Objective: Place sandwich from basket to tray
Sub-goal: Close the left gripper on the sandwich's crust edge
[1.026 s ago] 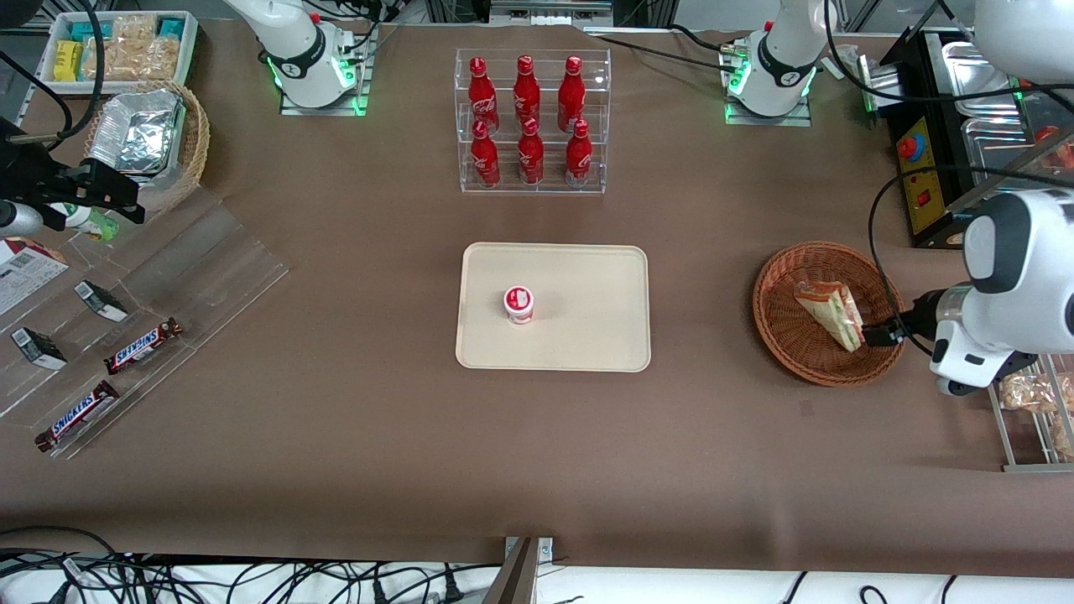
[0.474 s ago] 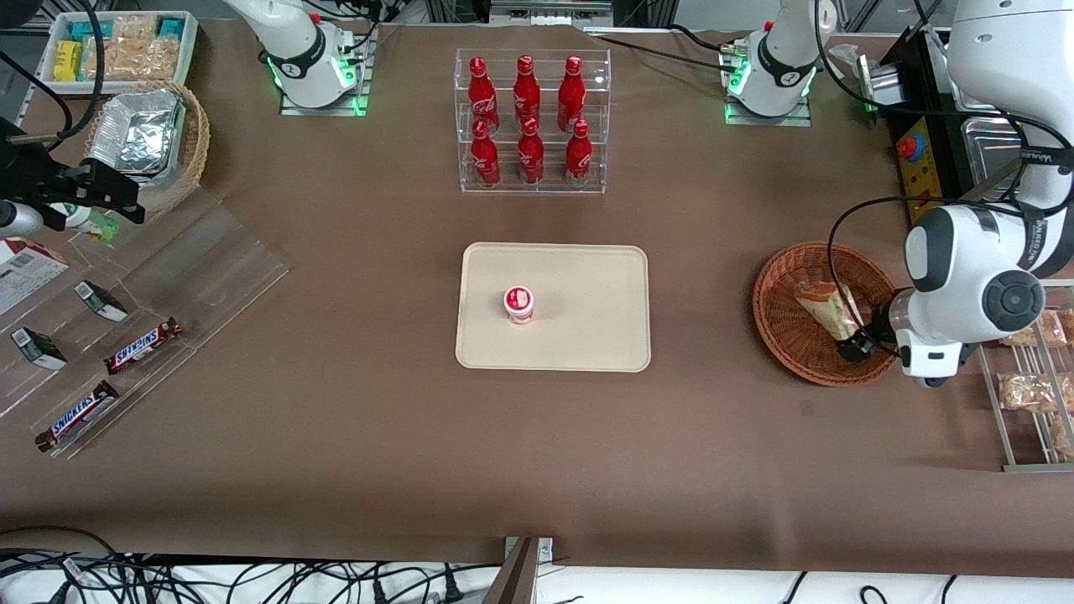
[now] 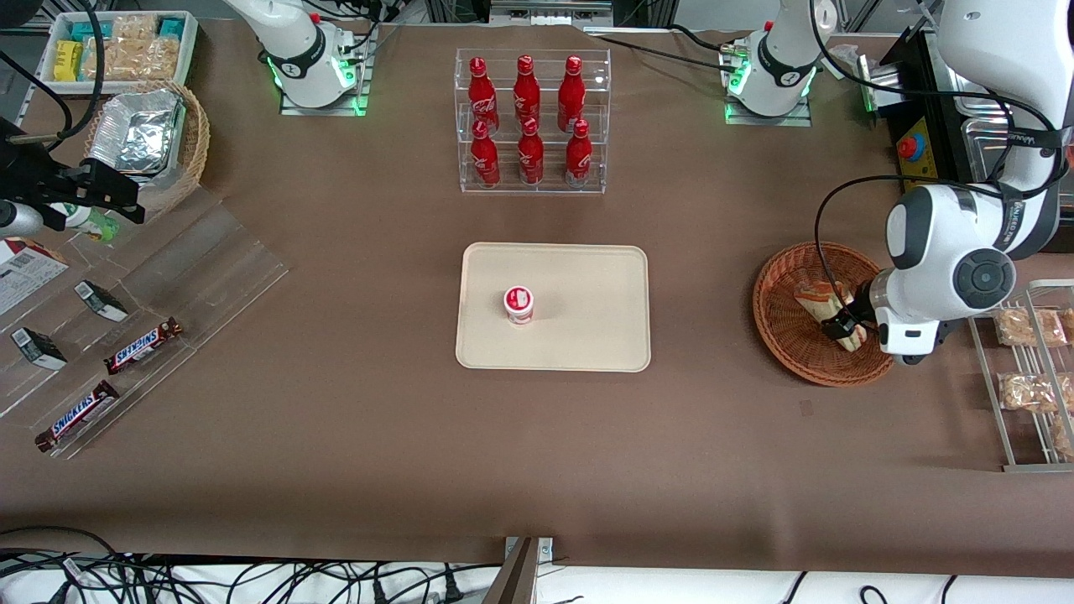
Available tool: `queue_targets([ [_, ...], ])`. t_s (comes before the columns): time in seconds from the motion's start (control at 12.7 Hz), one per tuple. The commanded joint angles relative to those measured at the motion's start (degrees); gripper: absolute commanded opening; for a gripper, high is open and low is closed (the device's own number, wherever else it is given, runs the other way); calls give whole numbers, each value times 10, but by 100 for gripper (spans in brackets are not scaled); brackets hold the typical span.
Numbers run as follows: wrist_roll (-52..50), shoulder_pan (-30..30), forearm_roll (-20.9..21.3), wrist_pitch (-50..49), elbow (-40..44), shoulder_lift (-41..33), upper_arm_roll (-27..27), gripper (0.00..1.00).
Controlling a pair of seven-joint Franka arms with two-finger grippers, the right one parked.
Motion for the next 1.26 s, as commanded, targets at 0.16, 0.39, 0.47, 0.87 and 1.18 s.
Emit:
queue_targets([
  [0.16,-13,-5,32,45,-62,-22,-1,100],
  [0.39,-15,-5,32,19,-60,-31,-2,100],
  [0.47,-16,-6,32,9,-60,-38,-2,100],
  [0.87,-34,-7,32,7,-55,-38,-9,100],
  [1.18,-40,-8,34,13,-53,-35,-9,47],
])
